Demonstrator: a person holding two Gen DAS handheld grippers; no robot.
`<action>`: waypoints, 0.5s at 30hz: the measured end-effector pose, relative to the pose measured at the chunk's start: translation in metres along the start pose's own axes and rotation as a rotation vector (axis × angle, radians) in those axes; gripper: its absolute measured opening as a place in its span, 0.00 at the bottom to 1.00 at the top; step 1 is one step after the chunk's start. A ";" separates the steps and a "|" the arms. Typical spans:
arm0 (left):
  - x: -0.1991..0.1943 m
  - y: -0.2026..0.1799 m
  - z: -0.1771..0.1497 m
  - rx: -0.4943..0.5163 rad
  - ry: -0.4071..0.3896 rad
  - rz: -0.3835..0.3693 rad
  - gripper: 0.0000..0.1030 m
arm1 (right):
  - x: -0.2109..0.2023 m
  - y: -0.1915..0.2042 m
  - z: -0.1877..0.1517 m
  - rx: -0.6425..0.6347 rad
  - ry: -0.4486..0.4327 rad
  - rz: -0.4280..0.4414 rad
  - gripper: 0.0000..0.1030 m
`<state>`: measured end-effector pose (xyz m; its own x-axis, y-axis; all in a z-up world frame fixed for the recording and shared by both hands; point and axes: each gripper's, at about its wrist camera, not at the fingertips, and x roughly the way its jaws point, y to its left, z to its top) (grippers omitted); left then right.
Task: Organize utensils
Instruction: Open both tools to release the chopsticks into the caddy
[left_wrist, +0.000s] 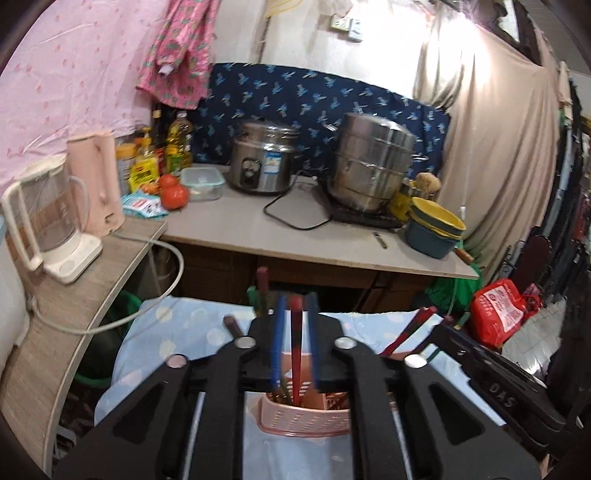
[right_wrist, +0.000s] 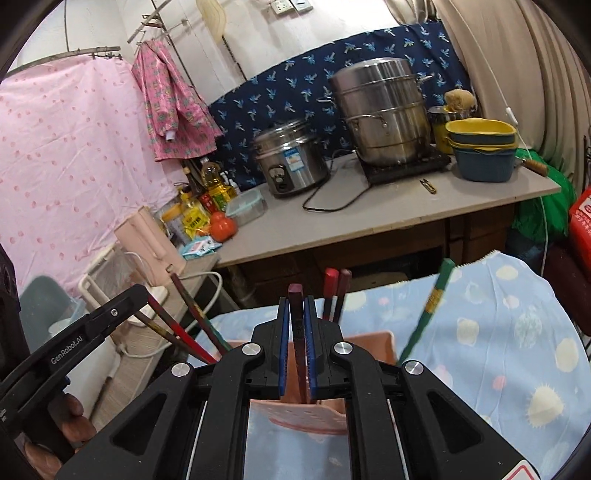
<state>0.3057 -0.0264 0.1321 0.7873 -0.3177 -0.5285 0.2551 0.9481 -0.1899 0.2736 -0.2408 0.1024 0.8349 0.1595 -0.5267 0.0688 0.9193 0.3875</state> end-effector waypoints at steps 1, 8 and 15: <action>0.000 0.001 -0.005 -0.003 0.003 0.021 0.42 | -0.001 -0.002 -0.003 0.003 -0.001 -0.016 0.24; -0.011 -0.008 -0.027 0.038 0.016 0.087 0.50 | -0.020 -0.007 -0.022 0.010 -0.004 -0.038 0.43; -0.033 -0.020 -0.044 0.087 0.033 0.116 0.51 | -0.042 0.001 -0.038 -0.023 0.011 -0.050 0.48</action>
<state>0.2501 -0.0358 0.1165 0.7959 -0.2044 -0.5698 0.2118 0.9758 -0.0541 0.2182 -0.2325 0.0959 0.8250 0.1170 -0.5530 0.0974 0.9343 0.3430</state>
